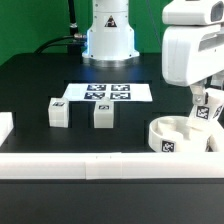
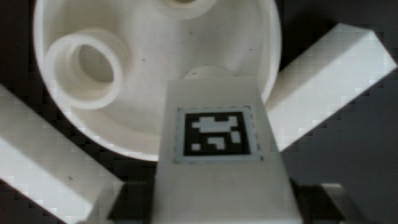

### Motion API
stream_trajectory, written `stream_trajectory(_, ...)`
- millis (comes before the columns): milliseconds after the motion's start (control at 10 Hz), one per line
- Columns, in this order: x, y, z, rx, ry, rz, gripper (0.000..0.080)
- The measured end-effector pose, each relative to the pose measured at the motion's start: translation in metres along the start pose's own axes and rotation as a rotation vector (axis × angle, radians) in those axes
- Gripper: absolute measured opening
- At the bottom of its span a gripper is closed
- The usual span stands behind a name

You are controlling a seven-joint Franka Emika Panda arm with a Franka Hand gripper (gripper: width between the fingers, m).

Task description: Assemble stool

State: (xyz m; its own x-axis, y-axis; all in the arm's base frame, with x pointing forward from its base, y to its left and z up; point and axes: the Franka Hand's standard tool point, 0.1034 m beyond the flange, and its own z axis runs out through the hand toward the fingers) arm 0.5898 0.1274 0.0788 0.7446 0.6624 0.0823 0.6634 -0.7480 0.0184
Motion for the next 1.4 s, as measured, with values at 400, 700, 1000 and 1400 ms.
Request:
stream_trajectory(400, -0.0012, 0.0013, 0.0003, 0.005, 0.001, 0.248, 0.0338)
stream_trajectory(700, -0.0056, 0.0031, 0.001, 0.017, 0.03, 0.62, 0.0338)
stream_trajectory(1000, -0.0071, 0.0073, 0.0008, 0.039, 0.048, 0.881, 0.0338)
stream_trajectory(1400, -0.0087, 0.0094, 0.0008, 0.061, 0.047, 1.14, 0.0338)
